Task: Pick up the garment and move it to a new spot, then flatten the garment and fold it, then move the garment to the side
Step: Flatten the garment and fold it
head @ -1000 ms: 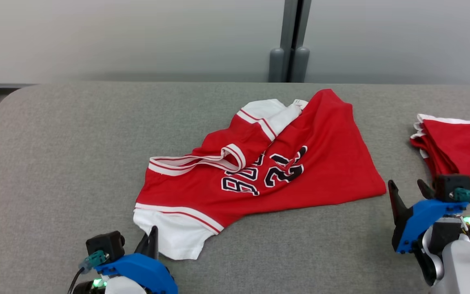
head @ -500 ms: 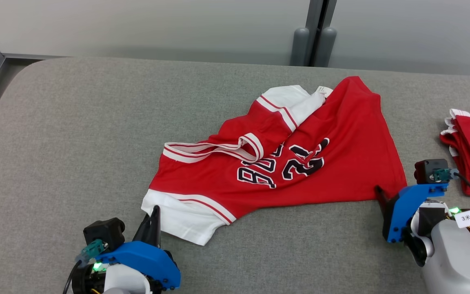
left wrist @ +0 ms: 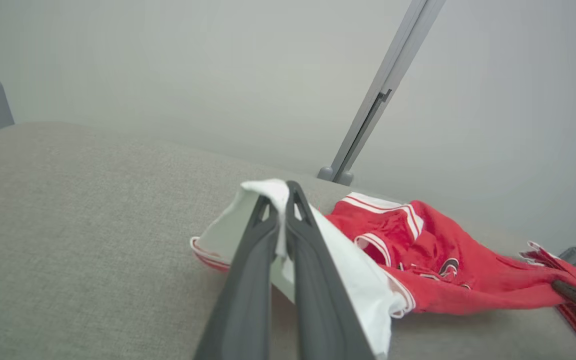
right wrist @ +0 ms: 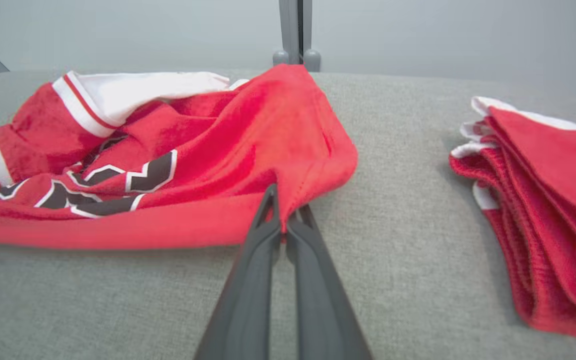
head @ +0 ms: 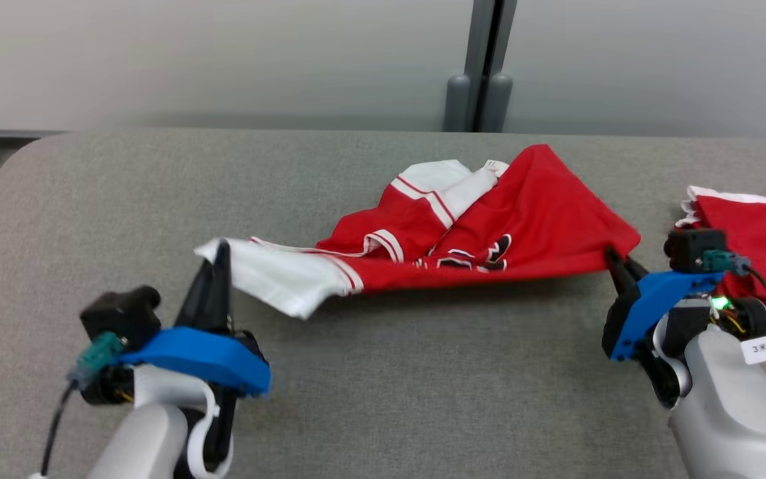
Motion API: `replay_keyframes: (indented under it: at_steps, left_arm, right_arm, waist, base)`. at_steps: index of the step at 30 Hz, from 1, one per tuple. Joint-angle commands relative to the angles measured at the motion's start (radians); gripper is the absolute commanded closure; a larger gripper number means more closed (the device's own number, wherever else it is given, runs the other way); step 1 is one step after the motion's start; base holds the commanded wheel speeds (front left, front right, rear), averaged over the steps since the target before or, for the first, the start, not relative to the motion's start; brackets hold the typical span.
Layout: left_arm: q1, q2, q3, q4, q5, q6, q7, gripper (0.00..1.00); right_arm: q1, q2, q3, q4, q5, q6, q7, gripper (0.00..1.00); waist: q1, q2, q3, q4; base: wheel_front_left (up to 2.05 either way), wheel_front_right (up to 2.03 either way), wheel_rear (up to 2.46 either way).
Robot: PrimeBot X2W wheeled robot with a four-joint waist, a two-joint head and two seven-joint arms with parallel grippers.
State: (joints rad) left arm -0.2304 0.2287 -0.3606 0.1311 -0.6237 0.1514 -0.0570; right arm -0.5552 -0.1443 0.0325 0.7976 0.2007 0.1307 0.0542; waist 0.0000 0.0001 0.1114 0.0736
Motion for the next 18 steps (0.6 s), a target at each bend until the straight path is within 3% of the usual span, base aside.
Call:
replay_keyframes:
  at_steps: [1,5,9,13,18]
  left_arm:
    - [-0.026,0.012,0.013,-0.020,0.002,-0.004,-0.008,1.00]
    - [-0.077,0.041,0.051,-0.120,-0.008,-0.020,-0.024,1.00]
    - [-0.127,0.077,0.087,-0.244,-0.010,-0.022,-0.008,1.00]
    - [-0.191,0.120,0.112,-0.380,0.004,-0.013,0.033,1.00]
    - [-0.288,0.170,0.117,-0.529,0.032,-0.001,0.112,1.00]
  right_arm:
    - [-0.014,-0.009,0.008,-0.022,0.020,0.000,-0.014,1.00]
    - [0.003,-0.039,0.040,-0.160,0.076,0.000,-0.038,1.00]
    - [0.053,-0.074,0.044,-0.378,0.137,0.000,-0.009,1.00]
    - [0.114,-0.109,-0.001,-0.657,0.182,0.000,0.074,1.00]
    - [0.189,-0.108,-0.086,-0.993,0.194,0.000,0.214,1.00]
  waist:
    - [0.0000,-0.0001,-0.024,-0.020]
    - [0.0000,-0.0001,-0.071,-0.051]
    - [0.0000,-0.0001,-0.120,-0.081]
    - [0.0000,-0.0001,-0.150,-0.108]
    - [0.0000,-0.0001,-0.165,-0.135]
  base:
    - [0.00,0.00,0.00]
    - [0.00,0.00,0.00]
    - [0.00,0.00,0.00]
    - [0.00,0.00,0.00]
    - [0.00,0.00,0.00]
